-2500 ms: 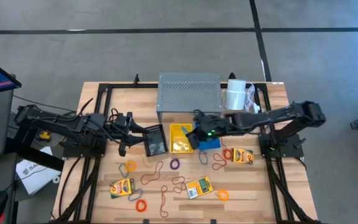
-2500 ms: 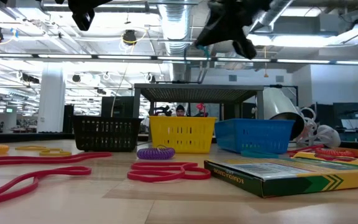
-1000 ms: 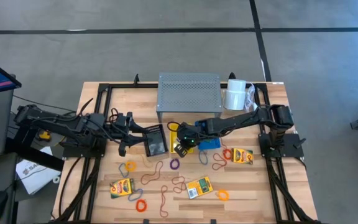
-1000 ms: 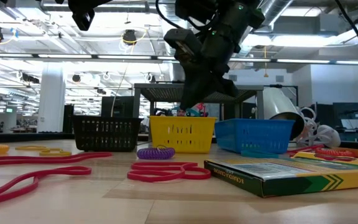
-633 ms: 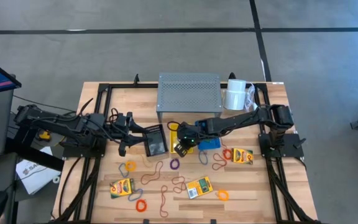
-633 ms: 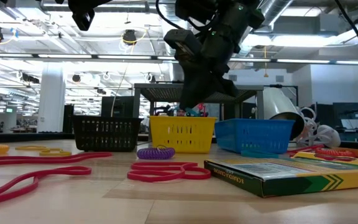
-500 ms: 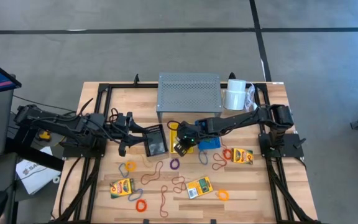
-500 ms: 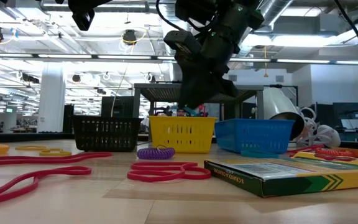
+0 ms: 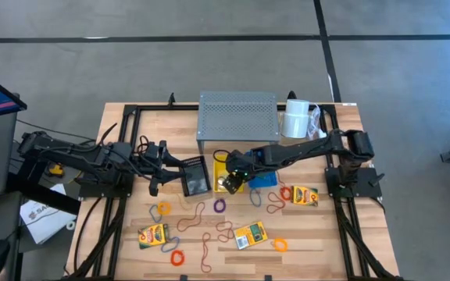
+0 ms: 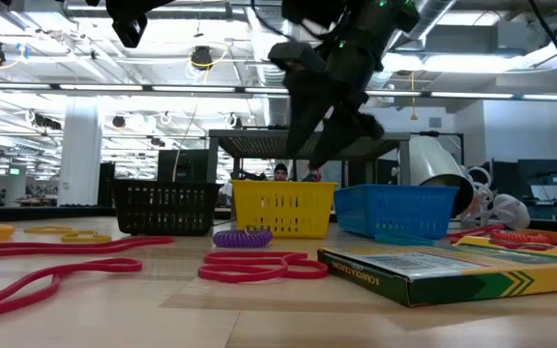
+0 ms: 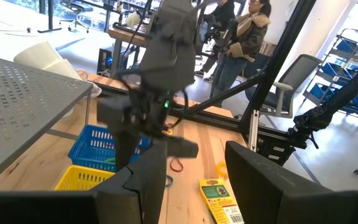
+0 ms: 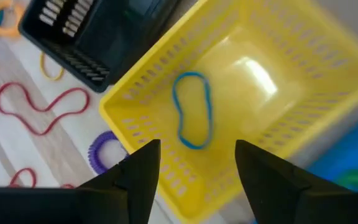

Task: Pick & Place Office Desk Supplies
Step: Put the crayon box into the black basket

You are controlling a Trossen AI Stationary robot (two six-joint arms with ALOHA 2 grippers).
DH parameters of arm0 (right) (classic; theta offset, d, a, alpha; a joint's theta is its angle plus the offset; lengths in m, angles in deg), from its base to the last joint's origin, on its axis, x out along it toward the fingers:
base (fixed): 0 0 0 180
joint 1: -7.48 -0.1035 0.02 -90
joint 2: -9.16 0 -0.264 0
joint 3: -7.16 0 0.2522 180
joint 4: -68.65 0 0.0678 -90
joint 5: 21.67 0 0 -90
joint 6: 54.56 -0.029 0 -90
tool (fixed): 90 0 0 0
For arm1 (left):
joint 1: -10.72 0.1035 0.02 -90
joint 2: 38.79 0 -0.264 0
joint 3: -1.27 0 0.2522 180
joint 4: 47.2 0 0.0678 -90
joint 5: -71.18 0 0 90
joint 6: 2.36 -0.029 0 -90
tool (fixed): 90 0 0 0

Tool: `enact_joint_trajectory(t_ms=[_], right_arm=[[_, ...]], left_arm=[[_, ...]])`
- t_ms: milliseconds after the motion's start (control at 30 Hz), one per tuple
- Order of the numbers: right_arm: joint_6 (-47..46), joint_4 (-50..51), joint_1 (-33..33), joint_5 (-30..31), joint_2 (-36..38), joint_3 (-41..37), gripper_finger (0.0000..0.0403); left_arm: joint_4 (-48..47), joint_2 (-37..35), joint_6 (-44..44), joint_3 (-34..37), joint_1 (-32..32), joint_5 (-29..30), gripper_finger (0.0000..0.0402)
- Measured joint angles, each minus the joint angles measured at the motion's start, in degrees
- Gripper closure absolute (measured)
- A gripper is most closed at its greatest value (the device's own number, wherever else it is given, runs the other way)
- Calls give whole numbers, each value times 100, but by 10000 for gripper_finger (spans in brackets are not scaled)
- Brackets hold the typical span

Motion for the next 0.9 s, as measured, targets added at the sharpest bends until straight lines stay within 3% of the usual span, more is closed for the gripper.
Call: enact_joint_trajectory(t_ms=[233,400,567,900], right_arm=[[21,1385,-74,472,937,0,232],[-603,2998,-350,891,1423,2,239],[-1557,3942,-783,1056,1750,-132,236],[-4782,4072,-1806,1043,1972,-837,248]], left_arm=[[-13,1,0,-2,0,0,243],[-14,1,0,-2,0,0,243],[-19,1,-1,-2,0,0,243],[-19,1,-2,-2,0,-1,243]])
